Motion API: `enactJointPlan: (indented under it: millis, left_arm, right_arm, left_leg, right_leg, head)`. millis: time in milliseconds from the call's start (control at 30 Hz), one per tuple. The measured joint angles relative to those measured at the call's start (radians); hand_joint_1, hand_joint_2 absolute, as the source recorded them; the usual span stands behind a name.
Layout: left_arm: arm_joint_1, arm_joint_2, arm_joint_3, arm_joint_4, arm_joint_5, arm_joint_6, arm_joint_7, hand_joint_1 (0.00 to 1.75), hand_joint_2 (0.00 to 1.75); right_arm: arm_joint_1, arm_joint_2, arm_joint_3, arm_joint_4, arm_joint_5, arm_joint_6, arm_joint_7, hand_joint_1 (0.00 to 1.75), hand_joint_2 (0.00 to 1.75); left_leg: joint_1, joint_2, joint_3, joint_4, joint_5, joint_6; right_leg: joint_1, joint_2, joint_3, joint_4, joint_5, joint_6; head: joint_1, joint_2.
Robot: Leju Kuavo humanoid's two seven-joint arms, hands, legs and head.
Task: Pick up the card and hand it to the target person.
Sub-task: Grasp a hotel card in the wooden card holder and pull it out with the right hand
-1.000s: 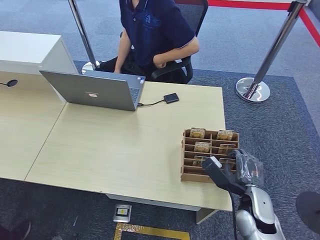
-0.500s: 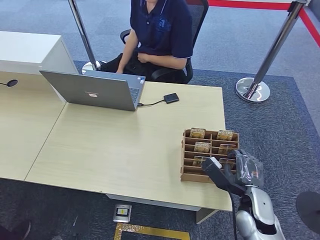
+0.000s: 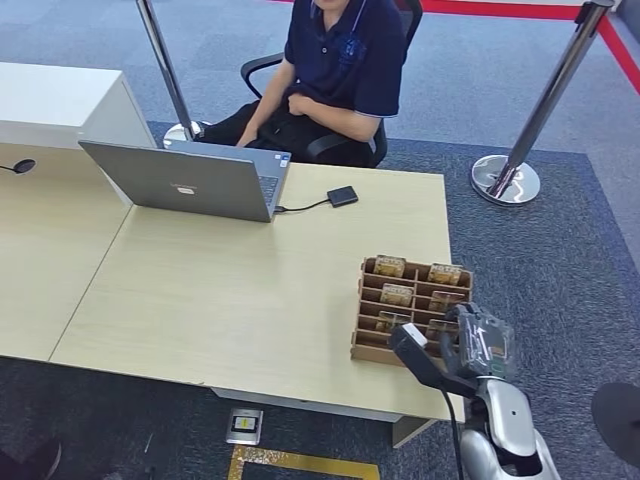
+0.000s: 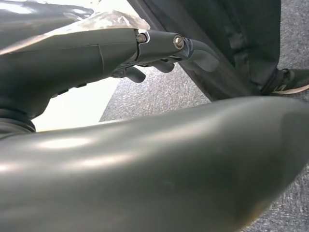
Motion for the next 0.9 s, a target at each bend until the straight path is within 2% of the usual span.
enactJointPlan:
  millis: [900]
  left_arm:
    - [0.000, 0.000, 0.001, 0.000, -0.001, 0.000, 0.001, 0.00, 0.00]
  right_arm:
    - [0.012, 0.003, 0.025, -0.023, 0.028, -0.014, 0.028, 0.89, 1.75]
  left_leg:
    - [0.000, 0.000, 0.000, 0.000, 0.000, 0.000]
  right_leg:
    - [0.000, 0.000, 0.000, 0.000, 0.000, 0.000]
  head:
    - [0.000, 0.000]
